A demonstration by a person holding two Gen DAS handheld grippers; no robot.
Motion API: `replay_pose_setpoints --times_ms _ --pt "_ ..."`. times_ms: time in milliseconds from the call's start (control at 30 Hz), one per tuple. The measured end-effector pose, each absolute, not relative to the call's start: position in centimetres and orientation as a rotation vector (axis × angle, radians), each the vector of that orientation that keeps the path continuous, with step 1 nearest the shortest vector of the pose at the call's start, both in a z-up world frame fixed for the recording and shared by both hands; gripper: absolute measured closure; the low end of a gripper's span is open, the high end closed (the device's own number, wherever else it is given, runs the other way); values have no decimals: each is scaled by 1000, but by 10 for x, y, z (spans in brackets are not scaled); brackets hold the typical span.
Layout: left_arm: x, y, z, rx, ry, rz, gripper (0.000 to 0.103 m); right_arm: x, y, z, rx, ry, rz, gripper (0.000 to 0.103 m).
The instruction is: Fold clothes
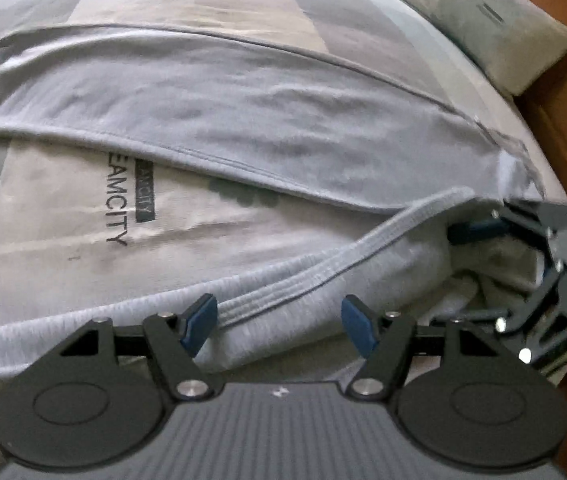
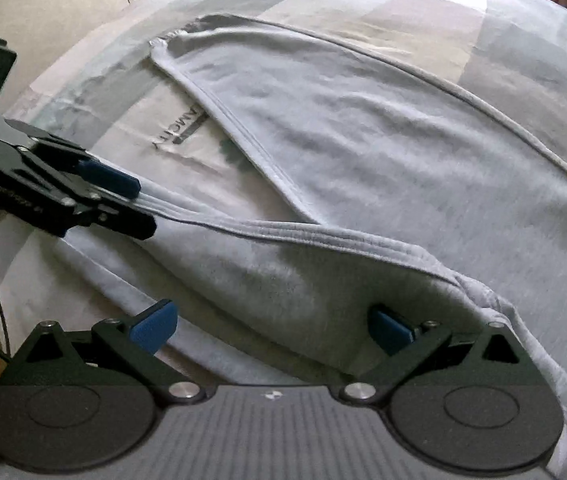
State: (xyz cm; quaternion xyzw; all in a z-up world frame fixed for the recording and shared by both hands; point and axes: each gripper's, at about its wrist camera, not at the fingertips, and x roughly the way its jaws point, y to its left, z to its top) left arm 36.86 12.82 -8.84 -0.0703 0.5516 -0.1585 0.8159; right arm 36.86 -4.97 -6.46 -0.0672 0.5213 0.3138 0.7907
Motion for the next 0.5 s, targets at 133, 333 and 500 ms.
replay_pose_setpoints --times_ms 133,333,500 --pt "341 121 -82 -20 1181 -391 34 353 -52 -54 -178 1100 719 0" --pt "295 111 -87 244 1173 -401 34 320 -49 -53 -298 1098 835 0" --pt "277 97 -102 602 1085 -347 40 311 -41 -65 -344 1124 862 0"
